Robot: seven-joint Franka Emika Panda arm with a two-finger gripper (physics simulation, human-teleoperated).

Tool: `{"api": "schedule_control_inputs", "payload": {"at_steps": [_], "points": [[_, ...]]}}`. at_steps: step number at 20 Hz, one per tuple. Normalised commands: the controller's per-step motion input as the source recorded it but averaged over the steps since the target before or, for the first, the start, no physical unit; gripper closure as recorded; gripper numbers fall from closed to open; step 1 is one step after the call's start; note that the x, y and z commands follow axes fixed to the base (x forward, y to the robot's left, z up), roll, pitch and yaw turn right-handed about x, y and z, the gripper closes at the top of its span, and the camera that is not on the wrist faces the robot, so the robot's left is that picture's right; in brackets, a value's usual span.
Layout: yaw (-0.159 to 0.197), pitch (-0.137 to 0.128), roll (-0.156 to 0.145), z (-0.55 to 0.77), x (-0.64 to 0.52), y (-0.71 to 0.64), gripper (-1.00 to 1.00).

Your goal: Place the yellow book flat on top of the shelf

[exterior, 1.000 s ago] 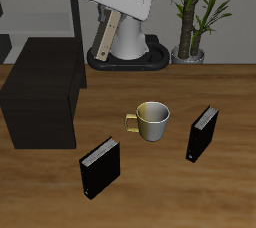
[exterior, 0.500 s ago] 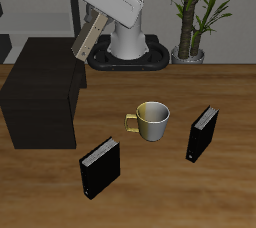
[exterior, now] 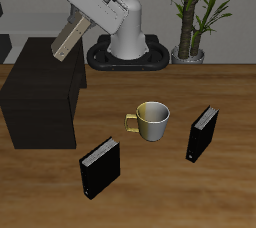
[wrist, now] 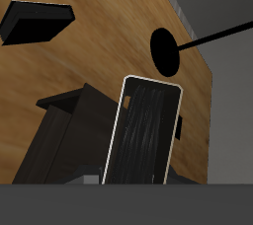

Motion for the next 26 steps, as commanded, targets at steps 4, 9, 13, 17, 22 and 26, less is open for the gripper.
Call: {"api": "schedule_control_inputs", "payload": {"at_steps": [4,9,13,17,22,26], "points": [[-0.025,0.023,-0.08,-0.09,0.0,-0.36,1.0],[-0.008,0.024,-0.082,-0.18,0.08,-0.41,1.0],[-0.003,0.063,-0.047,-0.29,0.11,-0.36,1.0],[-0.009,0.044,-0.027,-0.21,0.07,-0.17,1.0],[0.005,0.075,0.053,-0.34,0.11,-0.04,1.0],[-0.212,0.415,0.363,-0.62,0.25,0.27,-1.0]]}}
